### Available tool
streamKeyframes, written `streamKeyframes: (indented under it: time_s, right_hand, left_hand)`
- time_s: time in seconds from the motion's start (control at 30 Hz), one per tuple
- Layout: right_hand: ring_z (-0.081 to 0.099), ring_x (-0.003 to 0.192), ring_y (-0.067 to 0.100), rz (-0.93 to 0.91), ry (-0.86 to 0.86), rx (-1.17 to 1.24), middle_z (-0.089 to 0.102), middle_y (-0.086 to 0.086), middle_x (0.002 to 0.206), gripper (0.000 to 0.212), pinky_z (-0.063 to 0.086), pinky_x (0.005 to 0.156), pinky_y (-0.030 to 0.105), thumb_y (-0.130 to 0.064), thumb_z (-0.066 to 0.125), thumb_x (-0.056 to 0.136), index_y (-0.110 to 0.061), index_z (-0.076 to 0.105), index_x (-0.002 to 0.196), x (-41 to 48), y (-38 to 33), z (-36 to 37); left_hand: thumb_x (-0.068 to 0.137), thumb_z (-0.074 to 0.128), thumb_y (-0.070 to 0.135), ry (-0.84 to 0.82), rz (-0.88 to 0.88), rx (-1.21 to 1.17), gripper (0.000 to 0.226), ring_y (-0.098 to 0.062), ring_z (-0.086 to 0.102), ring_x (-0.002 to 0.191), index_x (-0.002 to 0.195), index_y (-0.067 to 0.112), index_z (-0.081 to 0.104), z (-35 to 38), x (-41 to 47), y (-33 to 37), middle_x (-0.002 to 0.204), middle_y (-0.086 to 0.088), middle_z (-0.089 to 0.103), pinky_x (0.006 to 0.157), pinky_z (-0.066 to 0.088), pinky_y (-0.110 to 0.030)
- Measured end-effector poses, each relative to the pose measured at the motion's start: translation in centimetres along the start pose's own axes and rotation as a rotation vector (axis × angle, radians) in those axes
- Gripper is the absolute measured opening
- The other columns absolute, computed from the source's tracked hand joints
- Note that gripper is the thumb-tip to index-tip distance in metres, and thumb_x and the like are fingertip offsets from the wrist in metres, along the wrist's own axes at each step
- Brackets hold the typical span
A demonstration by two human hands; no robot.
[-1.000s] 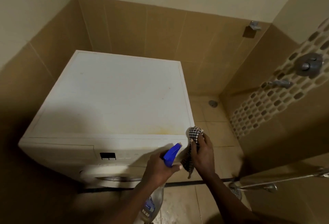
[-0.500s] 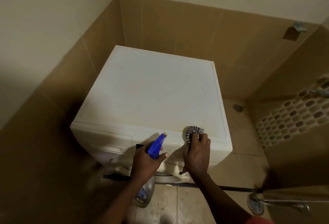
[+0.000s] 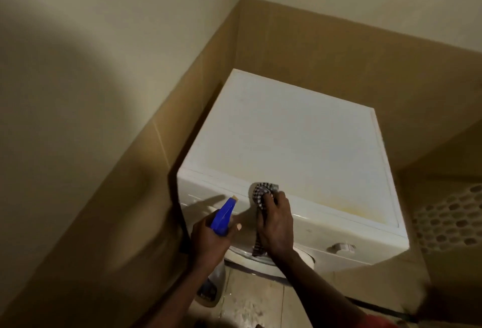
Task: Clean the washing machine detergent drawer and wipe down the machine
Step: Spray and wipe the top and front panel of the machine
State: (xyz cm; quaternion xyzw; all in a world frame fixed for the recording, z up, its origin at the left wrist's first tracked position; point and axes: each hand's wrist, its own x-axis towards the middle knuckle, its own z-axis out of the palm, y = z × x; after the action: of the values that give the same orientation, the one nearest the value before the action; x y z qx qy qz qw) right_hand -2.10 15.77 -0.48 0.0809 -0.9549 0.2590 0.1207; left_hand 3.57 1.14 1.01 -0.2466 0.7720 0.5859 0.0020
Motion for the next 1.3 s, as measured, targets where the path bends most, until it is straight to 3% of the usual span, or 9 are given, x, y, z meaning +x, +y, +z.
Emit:
streamKeyframes:
  time_s: [0.37, 0.47, 0.6, 0.67, 0.77, 0.87, 1.07, 1.2, 1.3]
  right_hand:
    - [0.05, 0.093, 0.022, -0.259, -0.151, 0.031, 0.057, 0.006, 0.111, 0.03, 0.045, 0.073, 0.029, -0.009, 0.062, 0.083, -0.014, 0.06, 0.112, 4.4, -7.5, 4.6]
    - [0.053, 0.093, 0.028, -0.324, -0.192, -0.017, 0.057, 0.008, 0.115, 0.028, 0.046, 0.072, 0.035, -0.011, 0.057, 0.085, -0.014, 0.062, 0.113, 7.4, -11.0, 6.9]
    - [0.053, 0.1, 0.035, -0.383, -0.288, -0.004, 0.054, 0.014, 0.124, 0.031, 0.047, 0.078, 0.039, -0.012, 0.054, 0.086, -0.011, 0.064, 0.115, 8.9, -13.4, 8.0]
    - [0.055, 0.096, 0.036, -0.396, -0.356, 0.02, 0.058, 0.017, 0.112, 0.033, 0.048, 0.078, 0.039, -0.015, 0.053, 0.082, -0.011, 0.066, 0.112, 9.0, -12.2, 6.2]
    - [0.057, 0.09, 0.037, -0.287, -0.211, 0.022, 0.061, 0.018, 0.1, 0.033, 0.048, 0.075, 0.038, -0.015, 0.05, 0.078, -0.008, 0.067, 0.106, 8.9, -7.9, 1.5]
    - [0.056, 0.09, 0.038, -0.171, 0.006, 0.001, 0.062, 0.02, 0.098, 0.026, 0.047, 0.075, 0.043, -0.02, 0.05, 0.086, -0.005, 0.062, 0.103, 8.7, -3.4, -3.2]
    - [0.052, 0.087, 0.034, -0.098, 0.139, 0.11, 0.053, 0.018, 0.101, 0.012, 0.042, 0.072, 0.035, -0.012, 0.049, 0.094, -0.001, 0.052, 0.099, 6.4, -0.1, -5.1]
    - [0.055, 0.1, 0.039, 0.005, 0.028, 0.051, 0.048, 0.02, 0.125, 0.027, 0.045, 0.077, 0.037, -0.015, 0.044, 0.097, -0.002, 0.05, 0.12, 5.6, 1.5, -2.3]
    - [0.054, 0.106, 0.041, -0.056, 0.041, -0.103, 0.054, 0.022, 0.123, 0.039, 0.048, 0.088, 0.043, -0.013, 0.042, 0.088, 0.001, 0.05, 0.123, 6.8, 1.3, 0.9]
  left_hand:
    - [0.071, 0.088, 0.021, 0.132, -0.023, -0.062, 0.04, -0.01, 0.063, 0.072, 0.073, 0.038, 0.051, -7.2, 1.5, -1.5, 0.075, 0.015, 0.061, 0.069, 0.055, -0.029]
    - [0.068, 0.089, 0.019, 0.182, -0.003, -0.072, 0.036, 0.0, 0.063, 0.075, 0.084, 0.034, 0.06, -7.8, 1.0, -2.7, 0.078, 0.018, 0.062, 0.065, 0.047, -0.012]
    - [0.061, 0.086, 0.047, 0.208, -0.045, -0.044, 0.046, -0.016, 0.07, 0.079, 0.091, 0.016, 0.07, -8.2, -0.1, -4.4, 0.084, 0.002, 0.073, 0.075, 0.059, -0.039]
    - [0.054, 0.077, 0.061, 0.241, -0.034, -0.009, 0.054, -0.014, 0.07, 0.077, 0.086, 0.018, 0.071, -8.3, -0.9, -5.6, 0.08, 0.004, 0.073, 0.078, 0.059, -0.04]
    - [0.059, 0.083, 0.05, 0.246, 0.0, 0.028, 0.04, -0.008, 0.068, 0.076, 0.08, 0.019, 0.069, -8.5, -2.9, -5.0, 0.076, 0.007, 0.071, 0.078, 0.056, -0.03]
    - [0.071, 0.086, 0.023, 0.26, 0.068, 0.095, 0.025, 0.007, 0.057, 0.07, 0.08, 0.021, 0.063, -8.1, -4.5, -4.1, 0.073, 0.018, 0.06, 0.071, 0.038, -0.001]
    - [0.076, 0.083, 0.022, 0.31, 0.206, 0.136, 0.024, 0.005, 0.056, 0.063, 0.079, 0.027, 0.059, -7.1, -3.7, -2.5, 0.068, 0.015, 0.058, 0.064, 0.04, -0.003]
    - [0.074, 0.084, 0.025, 0.352, 0.229, 0.083, 0.029, -0.003, 0.057, 0.051, 0.069, 0.019, 0.056, -6.4, -1.2, -3.5, 0.054, 0.008, 0.056, 0.06, 0.043, -0.019]
    - [0.072, 0.085, 0.026, 0.419, 0.283, 0.074, 0.03, -0.006, 0.056, 0.048, 0.067, 0.016, 0.057, -6.8, 2.2, -5.4, 0.051, 0.005, 0.056, 0.059, 0.045, -0.021]
